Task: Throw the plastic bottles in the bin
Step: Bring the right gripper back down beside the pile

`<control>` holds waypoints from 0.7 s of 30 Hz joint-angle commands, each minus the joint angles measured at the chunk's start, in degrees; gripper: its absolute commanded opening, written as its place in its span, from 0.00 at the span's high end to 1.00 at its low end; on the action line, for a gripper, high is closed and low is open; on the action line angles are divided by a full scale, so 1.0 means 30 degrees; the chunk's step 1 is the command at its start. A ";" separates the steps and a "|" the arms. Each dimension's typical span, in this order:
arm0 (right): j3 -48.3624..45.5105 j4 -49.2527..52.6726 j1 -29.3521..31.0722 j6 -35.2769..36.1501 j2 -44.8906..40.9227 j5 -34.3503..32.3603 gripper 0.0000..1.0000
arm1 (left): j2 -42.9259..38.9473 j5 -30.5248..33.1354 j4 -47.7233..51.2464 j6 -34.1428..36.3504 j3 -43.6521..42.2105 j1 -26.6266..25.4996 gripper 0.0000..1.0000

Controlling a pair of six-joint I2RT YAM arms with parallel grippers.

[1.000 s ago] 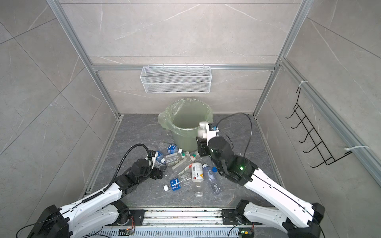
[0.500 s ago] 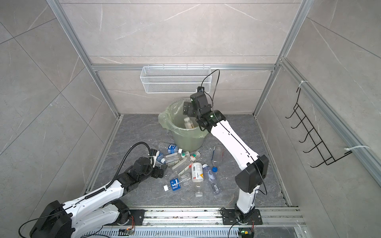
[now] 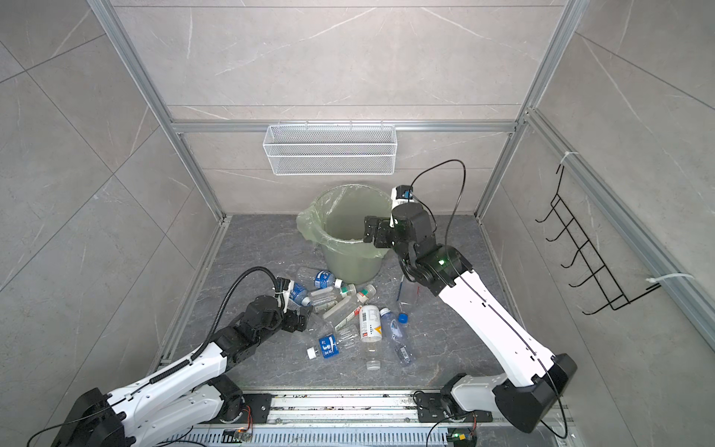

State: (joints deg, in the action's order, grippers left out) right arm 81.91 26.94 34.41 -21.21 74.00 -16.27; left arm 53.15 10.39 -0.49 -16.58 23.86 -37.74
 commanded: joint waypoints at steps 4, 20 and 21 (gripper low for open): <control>-0.4819 0.0064 -0.0016 -0.0503 -0.2598 -0.0788 0.01 | -0.0378 0.0128 0.0224 -0.0635 0.0692 -0.0348 0.00; -1.3164 0.2366 -0.0015 -0.2005 -0.9313 -0.1633 0.01 | 0.1253 0.2790 0.2378 -0.0889 0.3165 -0.5554 0.05; -1.3420 0.2386 -0.0016 -0.2139 -0.9463 -0.1611 0.02 | 0.1482 0.2940 0.2556 -0.1030 0.3393 -0.5718 0.05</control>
State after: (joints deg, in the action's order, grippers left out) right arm 44.58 31.31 34.41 -25.21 46.94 -20.27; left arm 56.21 15.51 5.37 -17.61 31.03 -53.23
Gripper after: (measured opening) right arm 0.985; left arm 0.947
